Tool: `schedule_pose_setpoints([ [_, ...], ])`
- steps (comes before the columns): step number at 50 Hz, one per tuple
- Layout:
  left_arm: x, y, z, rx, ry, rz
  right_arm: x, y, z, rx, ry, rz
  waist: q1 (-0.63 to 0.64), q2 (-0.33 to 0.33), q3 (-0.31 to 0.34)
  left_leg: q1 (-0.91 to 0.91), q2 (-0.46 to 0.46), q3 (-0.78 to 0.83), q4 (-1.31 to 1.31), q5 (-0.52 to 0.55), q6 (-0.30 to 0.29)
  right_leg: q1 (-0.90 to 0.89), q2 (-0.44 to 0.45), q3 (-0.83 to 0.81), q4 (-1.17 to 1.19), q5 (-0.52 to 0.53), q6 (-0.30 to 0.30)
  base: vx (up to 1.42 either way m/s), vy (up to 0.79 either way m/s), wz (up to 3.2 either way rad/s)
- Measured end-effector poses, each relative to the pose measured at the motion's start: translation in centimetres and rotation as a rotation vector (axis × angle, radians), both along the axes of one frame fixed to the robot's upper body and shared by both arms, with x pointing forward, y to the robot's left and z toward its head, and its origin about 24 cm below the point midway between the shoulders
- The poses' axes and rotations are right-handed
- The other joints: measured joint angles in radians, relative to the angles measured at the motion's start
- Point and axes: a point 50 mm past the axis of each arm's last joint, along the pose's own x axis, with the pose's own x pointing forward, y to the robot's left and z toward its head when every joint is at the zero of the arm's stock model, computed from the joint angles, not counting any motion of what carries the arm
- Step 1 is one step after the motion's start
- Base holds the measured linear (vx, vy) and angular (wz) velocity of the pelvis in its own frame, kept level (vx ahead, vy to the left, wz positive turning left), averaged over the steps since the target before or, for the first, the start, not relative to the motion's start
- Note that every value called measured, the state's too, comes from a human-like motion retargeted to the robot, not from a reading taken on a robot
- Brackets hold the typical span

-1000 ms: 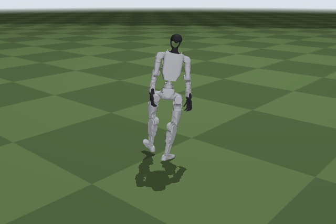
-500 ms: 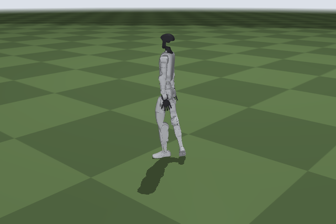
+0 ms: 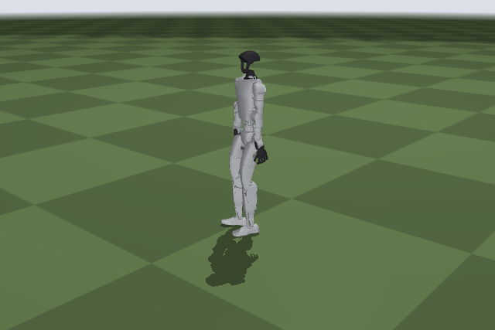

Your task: In place motions

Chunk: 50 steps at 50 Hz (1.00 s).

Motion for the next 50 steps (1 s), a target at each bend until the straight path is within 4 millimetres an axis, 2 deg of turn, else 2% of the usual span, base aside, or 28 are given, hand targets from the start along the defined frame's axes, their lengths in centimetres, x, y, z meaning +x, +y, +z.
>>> schedule_pose_setpoints([
  [4,-1.0,-0.7,-0.2,-0.003,-0.033,0.106,2.2,0.1,0.0,-0.017,-0.086,0.028,-0.018,0.014,0.010,0.026,0.023,-0.048,-0.026,0.004,-0.009,0.064,0.045,-0.073,-0.075,0.015,0.005,0.03,-0.15,0.48],
  [7,-2.9,-0.8,0.0,-0.011,0.038,0.152,3.2,0.0,0.0,-0.019,-0.137,0.089,-0.091,0.019,-0.041,0.001,0.030,-0.067,-0.032,0.001,-0.020,0.061,0.048,-0.128,-0.090,0.001,0.011,0.20,-0.04,0.59],
  [9,-3.9,-0.9,0.2,-0.009,0.092,0.156,3.5,0.0,0.0,-0.009,-0.145,0.102,-0.079,0.019,-0.059,-0.006,0.038,-0.052,-0.044,0.001,-0.019,0.039,0.055,-0.105,-0.076,-0.008,0.003,0.11,-0.02,-0.18],
  [14,-3.8,-1.3,0.2,-0.014,0.090,0.164,4.4,-0.1,0.1,0.004,-0.168,0.057,-0.033,0.023,-0.026,0.038,0.058,-0.038,-0.096,0.005,-0.023,0.060,0.080,-0.122,-0.073,-0.014,-0.010,-0.04,-0.06,-0.09],
  [20,-3.9,-1.4,0.2,-0.018,0.085,0.170,2.3,-0.3,0.0,-0.010,-0.101,0.069,-0.075,0.040,-0.079,0.029,0.073,-0.043,-0.121,0.000,-0.033,0.047,0.102,-0.122,-0.075,-0.027,-0.013,0.09,-0.03,0.20],
  [29,-1.4,-0.3,-0.1,-0.009,-0.006,0.127,-0.3,-0.4,0.1,-0.016,0.012,0.043,-0.085,-0.004,-0.053,-0.015,0.057,-0.072,0.014,-0.047,-0.039,0.043,0.067,-0.080,-0.062,-0.024,-0.001,0.00,0.00,0.00],
  [35,-1.2,0.1,-0.2,0.004,-0.034,0.090,-0.9,-1.4,0.3,-0.058,0.032,0.073,-0.036,-0.039,-0.046,-0.053,0.002,-0.107,0.136,-0.027,-0.016,0.002,0.018,0.014,-0.040,0.002,0.043,-0.02,0.12,-0.87],
  [39,-2.1,-0.3,-0.1,-0.010,0.003,0.114,-0.3,-2.0,0.3,-0.077,0.010,0.071,0.014,-0.055,-0.029,-0.043,-0.063,-0.281,0.167,-0.002,-0.017,-0.034,-0.015,0.094,-0.011,0.028,0.074,-0.06,0.19,-1.56],
  [43,-3.0,-0.3,0.0,-0.031,0.029,0.137,0.9,-2.3,0.3,-0.080,-0.041,0.075,0.070,-0.069,-0.004,0.014,-0.108,-0.473,0.124,-0.045,-0.026,-0.084,-0.007,0.234,0.029,0.054,0.077,-0.05,0.20,-2.03],
  [45,-3.5,-0.3,0.1,-0.041,0.038,0.136,1.9,-2.5,0.4,-0.078,-0.072,0.088,0.087,-0.074,0.003,0.043,-0.100,-0.467,0.080,-0.089,-0.024,-0.118,0.016,0.314,0.046,0.070,0.074,-0.06,0.19,-1.99],
  [48,-4.7,-0.5,0.2,-0.049,0.068,0.124,3.1,-2.9,0.5,-0.078,-0.122,0.127,0.018,-0.057,-0.008,0.070,-0.090,-0.323,0.023,-0.143,0.071,-0.157,0.035,0.373,0.041,0.104,0.076,-0.09,0.16,-1.22],
  [50,-5.4,-0.6,0.4,-0.059,0.096,0.115,3.9,-2.9,0.5,-0.086,-0.158,0.149,-0.048,-0.022,-0.003,0.082,-0.068,-0.329,-0.017,-0.128,0.057,-0.175,0.068,0.393,0.032,0.117,0.057,-0.19,0.11,-1.18],
])
